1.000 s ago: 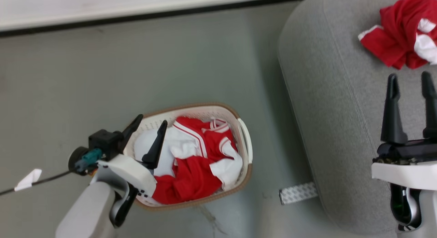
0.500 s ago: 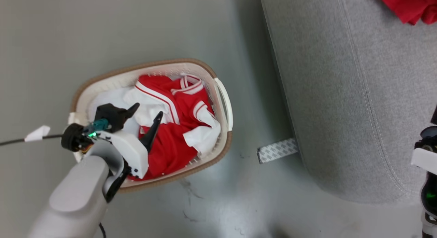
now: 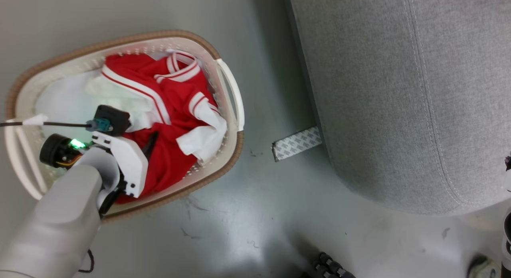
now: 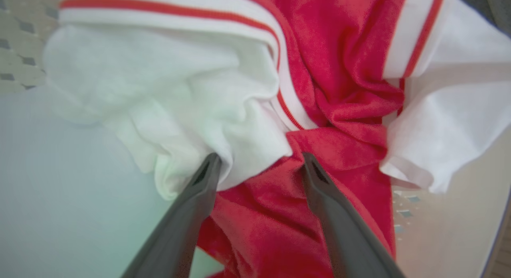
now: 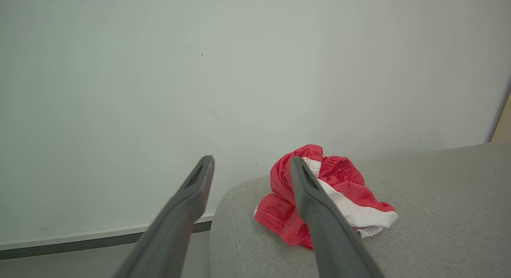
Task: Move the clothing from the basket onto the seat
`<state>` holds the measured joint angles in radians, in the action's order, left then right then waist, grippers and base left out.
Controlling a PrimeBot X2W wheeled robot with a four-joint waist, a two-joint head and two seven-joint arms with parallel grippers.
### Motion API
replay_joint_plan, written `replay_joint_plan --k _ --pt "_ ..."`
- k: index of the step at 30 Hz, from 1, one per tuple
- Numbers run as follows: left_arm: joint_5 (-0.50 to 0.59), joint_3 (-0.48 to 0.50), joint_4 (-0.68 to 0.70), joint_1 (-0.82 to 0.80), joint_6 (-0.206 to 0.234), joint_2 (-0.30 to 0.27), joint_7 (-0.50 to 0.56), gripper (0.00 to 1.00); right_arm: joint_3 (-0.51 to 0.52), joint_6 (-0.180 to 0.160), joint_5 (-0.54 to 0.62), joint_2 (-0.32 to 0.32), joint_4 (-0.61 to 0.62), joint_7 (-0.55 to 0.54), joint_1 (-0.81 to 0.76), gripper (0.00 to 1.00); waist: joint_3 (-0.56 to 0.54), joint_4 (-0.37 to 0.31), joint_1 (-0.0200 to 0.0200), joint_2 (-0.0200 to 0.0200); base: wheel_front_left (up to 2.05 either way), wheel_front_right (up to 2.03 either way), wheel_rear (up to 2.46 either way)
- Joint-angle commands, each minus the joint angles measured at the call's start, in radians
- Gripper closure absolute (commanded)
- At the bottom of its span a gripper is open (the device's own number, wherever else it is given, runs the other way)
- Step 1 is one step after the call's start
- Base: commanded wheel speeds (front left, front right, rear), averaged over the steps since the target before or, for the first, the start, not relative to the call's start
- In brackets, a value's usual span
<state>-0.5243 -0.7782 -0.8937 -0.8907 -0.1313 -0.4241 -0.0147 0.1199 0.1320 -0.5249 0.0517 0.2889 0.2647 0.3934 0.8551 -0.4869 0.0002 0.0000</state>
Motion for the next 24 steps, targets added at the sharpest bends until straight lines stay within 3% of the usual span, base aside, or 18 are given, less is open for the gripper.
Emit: replay_joint_plan --k 1,13,14,15,16,17,24 --pt "-0.012 -0.013 -0.017 -0.016 0.001 -0.003 0.013 0.0 0.0 -0.002 -0.005 -0.002 0.002 -0.001 0.013 0.0 0.017 -0.013 -0.0002 0.0 0.0 0.0 0.0" --pt "-0.087 -0.205 -0.117 -0.078 0.001 0.013 0.152 0.0 -0.001 -0.002 0.008 -0.002 0.003 -0.001 -0.025 0.0 0.03 -0.007 -0.0002 0.0 0.0 0.0 0.0" --pt "-0.099 -0.214 -0.115 -0.083 0.001 0.011 0.149 0.19 -0.001 -0.002 0.008 -0.002 0.002 -0.001 -0.026 0.0 0.031 -0.007 -0.0002 0.0 0.0 0.0 0.0" --pt "-0.105 -0.224 -0.113 -0.088 0.001 0.009 0.145 0.65 -0.001 -0.002 0.008 -0.002 0.0 -0.001 -0.026 0.0 0.031 -0.006 -0.0002 0.0 0.0 0.0 0.0" --pt "-0.105 -0.224 -0.113 -0.088 0.001 0.009 0.145 0.65 -0.001 -0.002 0.008 -0.002 0.0 -0.001 -0.026 0.0 0.031 -0.006 -0.0002 0.0 0.0 0.0 0.0" --pt "-0.125 -0.243 -0.1 -0.102 0.001 0.003 0.122 1.0 -0.002 -0.002 0.01 -0.002 -0.005 -0.001 -0.023 0.0 0.031 -0.006 -0.0002 0.0 0.0 0.0 0.0" --pt "-0.185 -0.282 -0.083 -0.106 0.001 -0.024 0.028 1.0 -0.021 -0.002 0.008 -0.002 -0.023 -0.001 0.006 0.0 0.001 -0.015 -0.0002 0.0 0.0 0.0 0.0"
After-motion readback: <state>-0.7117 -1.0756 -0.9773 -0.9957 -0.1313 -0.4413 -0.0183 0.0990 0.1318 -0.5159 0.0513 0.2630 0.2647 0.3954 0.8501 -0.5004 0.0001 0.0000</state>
